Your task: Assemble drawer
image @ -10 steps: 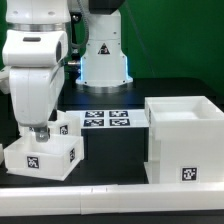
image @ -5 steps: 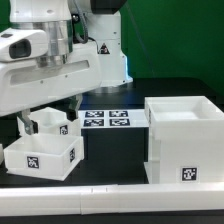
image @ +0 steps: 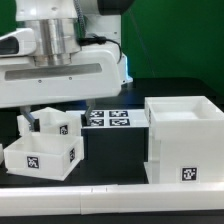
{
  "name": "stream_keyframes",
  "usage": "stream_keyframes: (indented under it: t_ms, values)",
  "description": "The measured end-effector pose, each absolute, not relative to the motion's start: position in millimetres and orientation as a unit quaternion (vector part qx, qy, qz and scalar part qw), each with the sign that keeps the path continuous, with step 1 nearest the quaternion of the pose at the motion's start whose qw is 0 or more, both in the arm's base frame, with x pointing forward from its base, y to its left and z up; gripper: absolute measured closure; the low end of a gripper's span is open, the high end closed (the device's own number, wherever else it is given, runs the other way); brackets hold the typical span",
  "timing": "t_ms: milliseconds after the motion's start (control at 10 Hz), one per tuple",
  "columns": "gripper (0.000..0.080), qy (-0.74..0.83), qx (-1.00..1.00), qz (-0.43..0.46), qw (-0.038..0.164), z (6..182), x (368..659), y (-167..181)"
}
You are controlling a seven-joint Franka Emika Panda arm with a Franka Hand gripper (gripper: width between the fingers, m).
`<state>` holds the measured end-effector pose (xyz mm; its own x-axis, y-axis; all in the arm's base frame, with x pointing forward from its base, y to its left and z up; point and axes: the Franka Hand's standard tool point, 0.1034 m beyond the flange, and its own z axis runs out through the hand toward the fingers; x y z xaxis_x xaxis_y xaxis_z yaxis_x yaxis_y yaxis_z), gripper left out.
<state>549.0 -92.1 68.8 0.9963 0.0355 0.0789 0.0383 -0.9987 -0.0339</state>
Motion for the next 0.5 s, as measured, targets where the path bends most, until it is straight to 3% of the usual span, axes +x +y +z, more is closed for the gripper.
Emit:
stream_keyframes:
  t_ms: [500]
  values:
    - [0.0151,0.188,-0.98,-0.029,0.061,65.5,552.6,-79.3]
